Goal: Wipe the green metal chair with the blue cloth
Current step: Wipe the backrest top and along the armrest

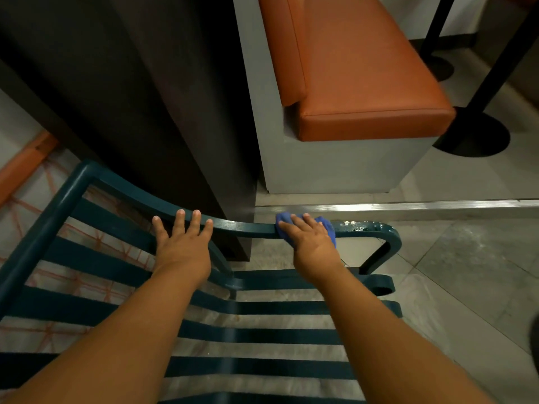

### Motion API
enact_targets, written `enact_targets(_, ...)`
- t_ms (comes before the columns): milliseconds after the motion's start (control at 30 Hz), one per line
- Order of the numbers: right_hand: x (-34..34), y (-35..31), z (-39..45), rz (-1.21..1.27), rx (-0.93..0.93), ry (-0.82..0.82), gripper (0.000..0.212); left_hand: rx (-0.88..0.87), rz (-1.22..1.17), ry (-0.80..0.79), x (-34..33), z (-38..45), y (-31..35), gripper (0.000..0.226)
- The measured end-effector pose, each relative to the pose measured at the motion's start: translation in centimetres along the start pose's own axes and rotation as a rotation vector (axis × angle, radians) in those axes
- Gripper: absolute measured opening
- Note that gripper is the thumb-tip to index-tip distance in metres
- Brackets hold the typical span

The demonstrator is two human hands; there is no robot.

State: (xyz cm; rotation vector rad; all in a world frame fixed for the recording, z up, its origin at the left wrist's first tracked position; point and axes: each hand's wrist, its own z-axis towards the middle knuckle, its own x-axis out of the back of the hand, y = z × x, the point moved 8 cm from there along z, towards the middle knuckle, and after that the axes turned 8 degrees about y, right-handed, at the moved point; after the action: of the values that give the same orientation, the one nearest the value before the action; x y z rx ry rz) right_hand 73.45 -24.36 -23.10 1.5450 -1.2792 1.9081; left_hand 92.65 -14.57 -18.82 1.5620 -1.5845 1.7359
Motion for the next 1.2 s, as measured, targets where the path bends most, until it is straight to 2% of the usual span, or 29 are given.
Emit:
enact_targets(67, 0.5, 1.8, -0.5, -0.015, 0.031, -0.015, 0.08, 0.001, 0.001, 0.004, 0.0, 0.0, 0.0, 0.093)
enact_targets(167, 1.5, 3.3, -0.3, -0.035, -0.112, 0.059, 0.078, 0.006, 0.009, -0.01, -0.1, -0.1, 0.1, 0.095)
enact_targets(233, 1.3, 2.4, -0.3, -0.046, -0.167, 0.051, 0.077, 0.005, 0.002, -0.011, 0.0, -0.1, 0.3, 0.094)
enact_targets(367, 0.1, -0.1, -1.7, 0.003, 0.063, -0.074, 0.08, 0.007, -0.008, -0.029, 0.3, -0.3, 0.4, 0.091)
enact_targets(433, 0.8, 0.3, -3.0, 0.198, 0.12, -0.062, 0.064, 0.012, 0.006, -0.044, 0.4, -0.5, 0.5, 0.091)
enact_targets(467, 1.4, 0.8, -3.7, 0.333, 0.09, -0.026, 0.057, 0.013, 0.011, -0.05, 0.5, -0.6, 0.6, 0.09)
enact_targets(600, 2.8, 3.5, -7.0, 0.923, -0.226, 0.085, 0.05, 0.037, -0.015, -0.071, 1.2, -1.2, 1.2, 0.085)
enact_targets(700, 2.7, 5.0, -8.4, 1.137, -0.424, 0.123, 0.045, 0.037, -0.082, -0.051, 1.7, -2.1, 2.7, 0.086)
enact_targets(833, 1.8, 6.2, -9.1, 1.494, -0.697, 0.161, 0.019, -0.007, -0.202, -0.01, 2.6, -3.2, 5.9, 0.085)
enact_targets(967, 2.4, 7.4, -9.0, 1.42, -0.737, 0.157, 0.017, -0.076, -0.282, 0.014, 3.7, -3.2, 8.6, 0.084)
enact_targets(1100, 5.1, 9.3, -9.6, 1.15, -0.792, 0.443, 0.032, -0.123, -0.342, 0.034, 4.6, -2.6, 10.4, 0.084)
enact_targets(1200, 7.8, 9.5, -9.0, 1.013, -0.695, 0.629, 0.041, -0.144, -0.368, 0.028, 4.8, -2.2, 11.3, 0.086)
